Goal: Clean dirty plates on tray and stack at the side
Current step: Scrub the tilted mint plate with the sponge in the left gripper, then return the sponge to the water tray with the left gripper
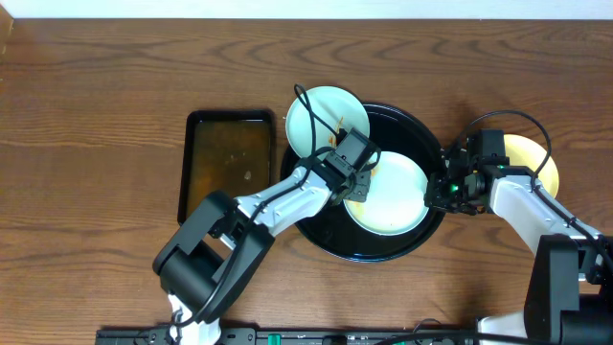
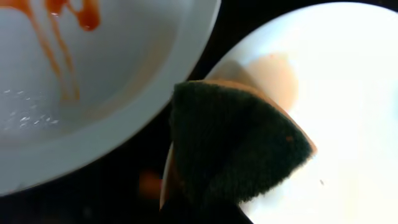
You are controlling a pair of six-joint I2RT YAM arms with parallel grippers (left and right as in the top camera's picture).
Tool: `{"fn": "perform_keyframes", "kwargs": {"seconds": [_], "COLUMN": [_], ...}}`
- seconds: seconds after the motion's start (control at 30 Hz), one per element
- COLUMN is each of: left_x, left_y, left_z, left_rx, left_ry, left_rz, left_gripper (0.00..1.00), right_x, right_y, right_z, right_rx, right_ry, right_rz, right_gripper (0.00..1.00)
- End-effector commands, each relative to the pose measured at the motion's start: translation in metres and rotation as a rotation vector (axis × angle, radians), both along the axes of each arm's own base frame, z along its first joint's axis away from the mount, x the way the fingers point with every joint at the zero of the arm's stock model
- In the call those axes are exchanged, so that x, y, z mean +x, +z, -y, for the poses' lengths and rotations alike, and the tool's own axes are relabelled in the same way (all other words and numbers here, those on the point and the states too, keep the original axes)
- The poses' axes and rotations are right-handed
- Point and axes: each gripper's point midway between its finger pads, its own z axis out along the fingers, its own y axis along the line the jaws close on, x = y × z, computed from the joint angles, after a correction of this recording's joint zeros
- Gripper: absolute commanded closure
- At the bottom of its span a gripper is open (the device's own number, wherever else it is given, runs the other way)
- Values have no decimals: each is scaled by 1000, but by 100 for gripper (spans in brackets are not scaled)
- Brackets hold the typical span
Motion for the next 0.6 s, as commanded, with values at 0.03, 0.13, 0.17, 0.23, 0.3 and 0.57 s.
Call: {"fn": "perform_keyframes", "kwargs": {"seconds": [0.03, 0.13, 0.17, 0.23, 0.3, 0.57], "left_x": [12, 12, 12, 10, 10, 22], "left_y": [58, 85, 100, 107, 110, 98], "left_z": [-11, -14, -18, -26, -44, -119], "left_rx": [-22, -54, -68, -67, -42, 44], "left_ry": [9, 15, 23, 34, 64, 232], "left_rz": [134, 173, 189, 190, 169, 71], "left_gripper": [93, 93, 92, 93, 93, 93], "right_x": [-2, -2, -2, -2, -2, 0], "right_y": [-2, -2, -2, -2, -2, -1], "right_z": [-4, -4, -4, -4, -4, -5], "right_rx": [7, 7, 7, 7, 7, 7], "right_ry": [25, 25, 25, 25, 25, 25], "right_rz": [-4, -4, -4, -4, -3, 8], "right_gripper": [99, 99, 99, 99, 99, 66]}}
